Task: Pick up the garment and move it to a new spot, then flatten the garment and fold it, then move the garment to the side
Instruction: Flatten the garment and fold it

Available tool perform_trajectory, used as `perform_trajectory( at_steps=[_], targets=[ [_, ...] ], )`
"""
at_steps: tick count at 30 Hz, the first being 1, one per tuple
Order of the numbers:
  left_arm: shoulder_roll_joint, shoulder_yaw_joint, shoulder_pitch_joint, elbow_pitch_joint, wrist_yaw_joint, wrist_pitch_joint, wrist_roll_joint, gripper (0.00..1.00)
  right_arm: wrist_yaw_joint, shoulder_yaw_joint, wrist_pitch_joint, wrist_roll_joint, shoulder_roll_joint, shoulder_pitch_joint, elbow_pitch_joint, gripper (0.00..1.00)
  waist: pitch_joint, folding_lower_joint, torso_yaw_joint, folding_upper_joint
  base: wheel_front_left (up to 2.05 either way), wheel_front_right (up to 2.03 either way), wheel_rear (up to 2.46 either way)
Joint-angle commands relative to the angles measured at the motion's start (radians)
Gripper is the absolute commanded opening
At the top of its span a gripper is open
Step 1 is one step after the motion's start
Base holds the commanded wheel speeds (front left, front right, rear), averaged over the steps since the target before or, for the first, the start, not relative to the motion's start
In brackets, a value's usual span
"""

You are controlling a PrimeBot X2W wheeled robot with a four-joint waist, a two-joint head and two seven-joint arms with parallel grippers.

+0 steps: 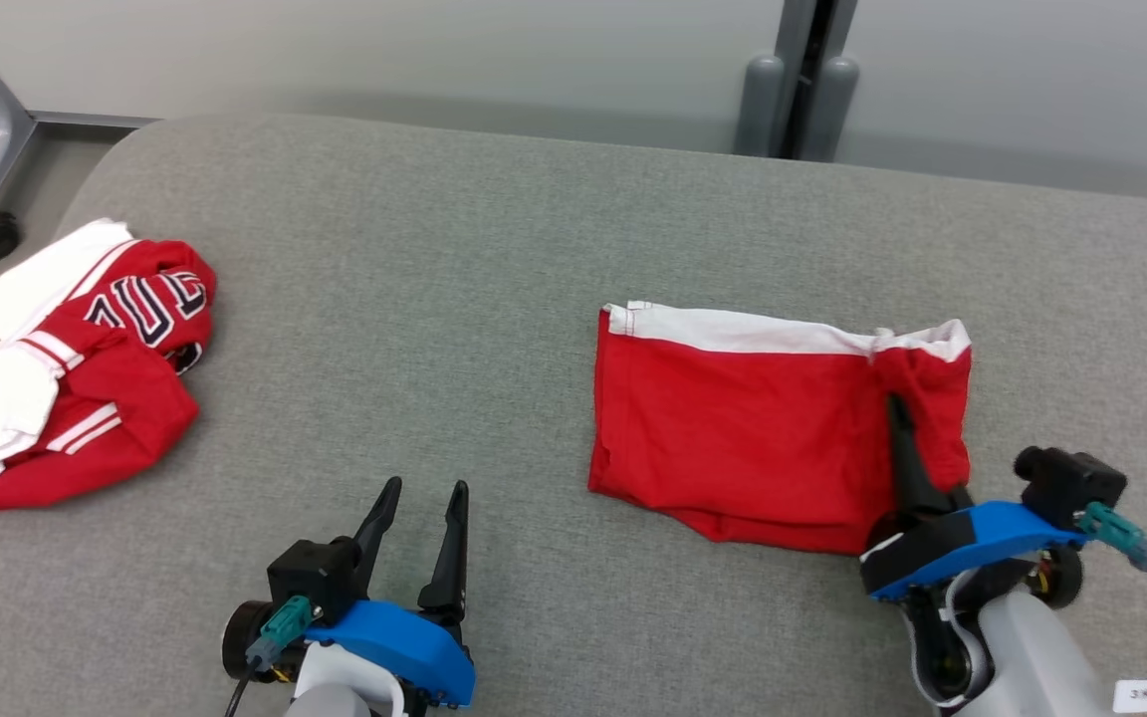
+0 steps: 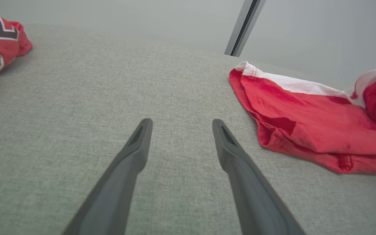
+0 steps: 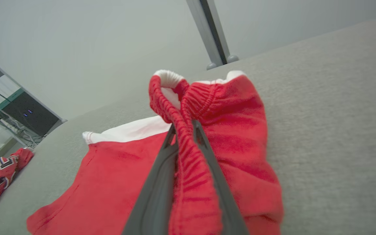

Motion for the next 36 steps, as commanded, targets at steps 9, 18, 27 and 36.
perform_trajectory(
  at_steps=[9,18,27,36],
  targets=[
    [0.001,-0.043,-0.004,-0.013,0.007,-0.003,-0.023,1.00,0.000,0.157,-0.009,0.109,-0.001,-0.049,-0.009,0.00,0.011,0.0000,0.131,0.0000,0.00,0.00,0.00],
    [0.000,-0.033,0.015,-0.005,0.005,-0.003,-0.017,1.00,0.000,0.225,-0.013,0.076,-0.001,-0.130,0.102,1.00,0.025,0.0000,0.223,0.0000,0.00,0.00,0.00],
    [0.000,0.013,-0.002,-0.036,0.015,-0.002,0.003,1.00,0.000,0.249,-0.014,-0.053,-0.002,-0.091,-0.009,1.00,0.005,0.0000,0.130,0.0000,0.00,0.00,0.00],
    [0.000,0.079,0.004,-0.124,0.039,-0.003,0.105,1.00,0.000,0.033,-0.013,-0.268,0.000,0.037,-0.147,1.00,-0.028,0.0000,0.004,0.0000,0.00,0.00,0.00]
  ],
)
